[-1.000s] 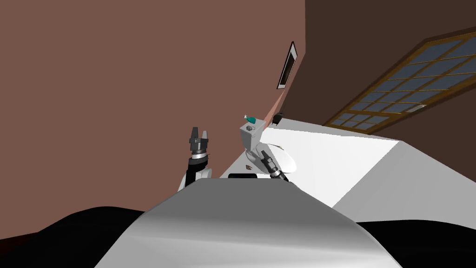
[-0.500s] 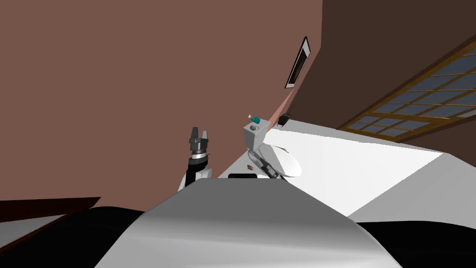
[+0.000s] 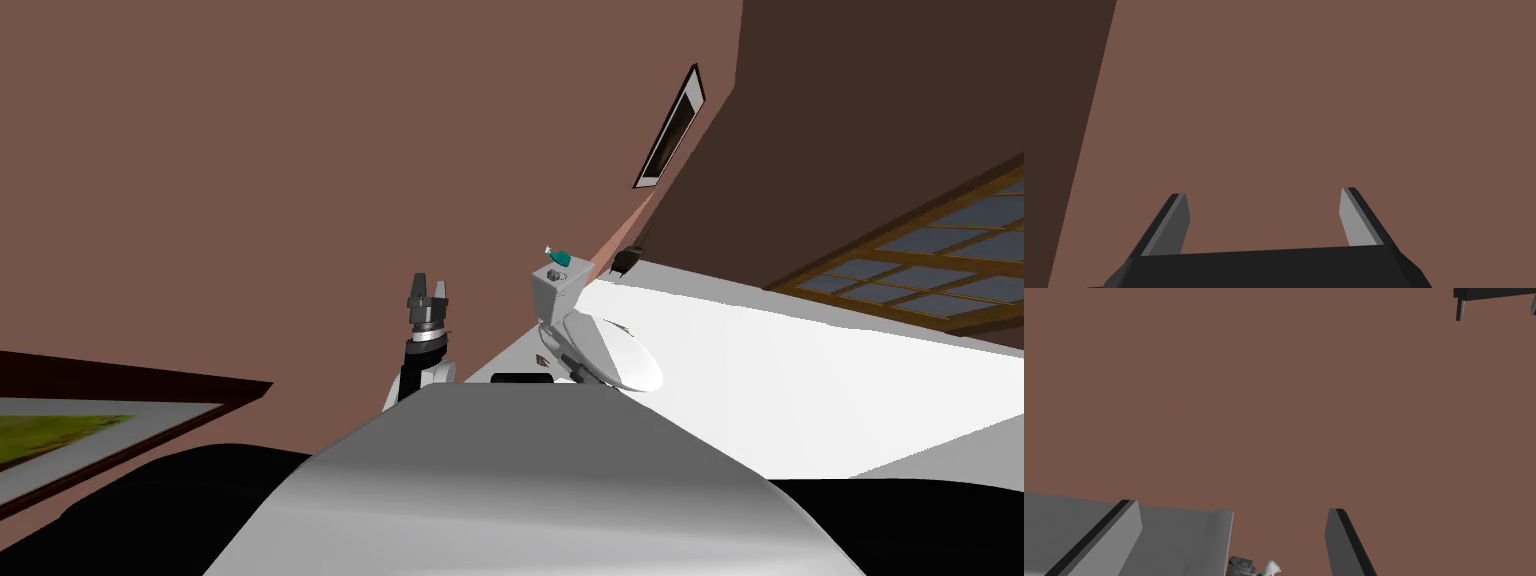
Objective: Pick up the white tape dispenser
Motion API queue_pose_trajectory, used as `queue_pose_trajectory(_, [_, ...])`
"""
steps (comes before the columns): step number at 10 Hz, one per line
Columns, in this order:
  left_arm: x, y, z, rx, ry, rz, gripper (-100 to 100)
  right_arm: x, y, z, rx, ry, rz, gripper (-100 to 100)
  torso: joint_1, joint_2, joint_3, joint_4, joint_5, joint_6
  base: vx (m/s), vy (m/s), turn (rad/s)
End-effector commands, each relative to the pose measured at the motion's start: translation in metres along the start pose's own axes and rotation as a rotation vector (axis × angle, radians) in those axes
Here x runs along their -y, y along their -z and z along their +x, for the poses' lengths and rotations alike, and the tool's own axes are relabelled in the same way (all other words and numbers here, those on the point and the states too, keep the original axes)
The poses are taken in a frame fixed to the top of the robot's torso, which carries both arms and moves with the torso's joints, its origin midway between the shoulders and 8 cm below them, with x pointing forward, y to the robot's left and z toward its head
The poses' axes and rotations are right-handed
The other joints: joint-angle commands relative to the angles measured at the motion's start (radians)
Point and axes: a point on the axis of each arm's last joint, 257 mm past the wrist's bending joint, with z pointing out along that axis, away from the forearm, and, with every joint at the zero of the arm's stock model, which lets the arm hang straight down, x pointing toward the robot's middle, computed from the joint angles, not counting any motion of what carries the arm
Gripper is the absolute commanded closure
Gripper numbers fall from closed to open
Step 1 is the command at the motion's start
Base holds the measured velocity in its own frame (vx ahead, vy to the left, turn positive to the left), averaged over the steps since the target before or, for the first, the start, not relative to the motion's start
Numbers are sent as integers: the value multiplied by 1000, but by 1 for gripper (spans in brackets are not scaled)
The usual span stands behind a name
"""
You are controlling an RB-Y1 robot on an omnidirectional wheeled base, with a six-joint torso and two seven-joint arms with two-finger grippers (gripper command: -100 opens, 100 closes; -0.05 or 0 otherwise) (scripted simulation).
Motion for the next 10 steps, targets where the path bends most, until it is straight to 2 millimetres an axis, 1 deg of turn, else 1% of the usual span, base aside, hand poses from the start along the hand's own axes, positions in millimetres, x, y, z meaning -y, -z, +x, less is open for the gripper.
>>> queue_pose_trajectory(1, [0, 0, 0, 0, 0, 0, 0, 4, 7, 2, -22, 6, 22, -100, 0, 0, 0, 0, 0, 0, 0, 0, 0])
queue_pose_trajectory(2, [0, 0, 0, 0, 0, 0, 0, 21, 24, 10, -76, 0, 73, -100, 0, -1, 0, 0, 0, 0, -11, 16, 220])
queue_pose_trajectory(3, [0, 0, 0, 0, 0, 0, 0, 23, 31, 7, -92, 13, 90, -100, 1, -1, 0, 0, 0, -1, -11, 8, 143])
queue_pose_trajectory(4, [0, 0, 0, 0, 0, 0, 0, 38, 47, 11, -138, 13, 135, -100, 0, -1, 0, 0, 0, 0, -13, 13, 230])
queue_pose_trajectory(5, [0, 0, 0, 0, 0, 0, 0, 42, 57, 9, -158, 24, 162, -100, 0, -1, 0, 0, 0, -1, -7, 11, 148])
queue_pose_trajectory(6, [0, 0, 0, 0, 0, 0, 0, 57, 74, 10, -199, 27, 212, -100, 0, -1, -1, 0, 0, 0, -5, 23, 279])
queue_pose_trajectory(7, [0, 0, 0, 0, 0, 0, 0, 59, 84, 7, -218, 38, 234, -100, 1, -1, -1, 0, 0, -1, 0, 17, 123])
queue_pose_trajectory(8, [0, 0, 0, 0, 0, 0, 0, 71, 102, 5, -259, 47, 283, -100, 1, -1, -1, 0, 0, 0, 1, 24, 281])
queue_pose_trajectory(9, [0, 0, 0, 0, 0, 0, 0, 74, 115, -1, -279, 62, 316, -100, 1, -2, -1, 0, 0, -1, 2, 16, 115])
queue_pose_trajectory(10, [0, 0, 0, 0, 0, 0, 0, 74, 118, -3, -283, 67, 322, -100, 1, -2, -1, 0, 0, 0, 2, 7, -49])
